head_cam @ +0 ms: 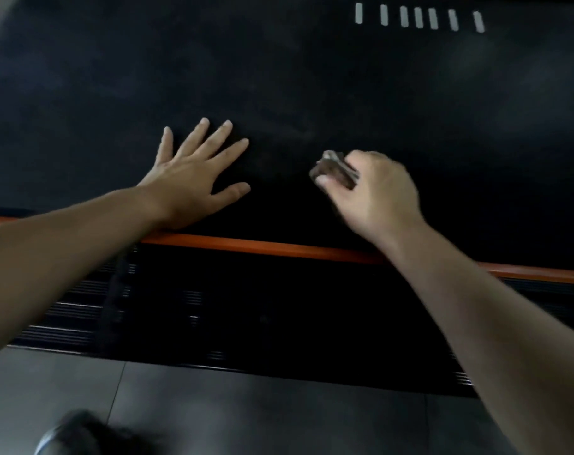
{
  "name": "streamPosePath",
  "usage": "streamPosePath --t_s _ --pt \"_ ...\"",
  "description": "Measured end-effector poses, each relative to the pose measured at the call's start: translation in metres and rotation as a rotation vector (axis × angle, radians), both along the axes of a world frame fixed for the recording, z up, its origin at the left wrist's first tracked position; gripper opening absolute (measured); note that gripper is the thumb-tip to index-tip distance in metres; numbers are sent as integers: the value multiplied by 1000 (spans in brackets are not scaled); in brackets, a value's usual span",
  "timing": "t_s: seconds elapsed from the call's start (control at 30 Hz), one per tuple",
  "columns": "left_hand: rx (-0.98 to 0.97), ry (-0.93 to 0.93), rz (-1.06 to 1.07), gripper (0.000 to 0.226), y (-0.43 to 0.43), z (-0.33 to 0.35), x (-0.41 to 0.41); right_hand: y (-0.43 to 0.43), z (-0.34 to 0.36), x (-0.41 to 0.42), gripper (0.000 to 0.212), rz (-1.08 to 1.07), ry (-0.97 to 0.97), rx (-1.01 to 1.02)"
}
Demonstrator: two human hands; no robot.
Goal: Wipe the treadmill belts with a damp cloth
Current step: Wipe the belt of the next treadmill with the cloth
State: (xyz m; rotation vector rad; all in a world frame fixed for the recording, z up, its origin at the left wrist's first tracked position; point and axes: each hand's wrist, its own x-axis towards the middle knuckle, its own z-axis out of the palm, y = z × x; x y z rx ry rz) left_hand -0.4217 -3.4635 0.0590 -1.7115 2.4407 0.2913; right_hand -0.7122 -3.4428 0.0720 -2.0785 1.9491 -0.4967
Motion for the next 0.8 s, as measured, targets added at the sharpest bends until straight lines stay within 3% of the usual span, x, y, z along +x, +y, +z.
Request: streamPosePath --t_s 0.13,0.27,0.37,0.43,0.53,0.6,0.67,0.73,0.8 --pt "7 53 4 81 3 -3 31 -13 2 -6 38 -191 -12 -50" --pt "0 63 -24 81 0 -5 31 4 -2 48 44 37 -75 -4" --pt "18 58 -82 80 -2 0 42 -3 4 39 39 124 99 -39" --pt "13 61 -122 80 -6 3 54 -16 9 17 34 3 198 -65" --pt "0 80 -144 79 -9 1 75 -17 9 16 34 -238 154 -114" --pt "-18 80 -151 83 -11 -2 84 -6 2 50 37 -163 79 -149" --pt "-16 78 -131 82 -15 -2 92 7 -4 88 37 64 3 -122" --pt "-10 83 -81 81 -19 0 102 6 -3 102 36 221 35 -85" --pt "-7 107 -31 82 -19 1 118 -11 1 94 36 199 112 -94"
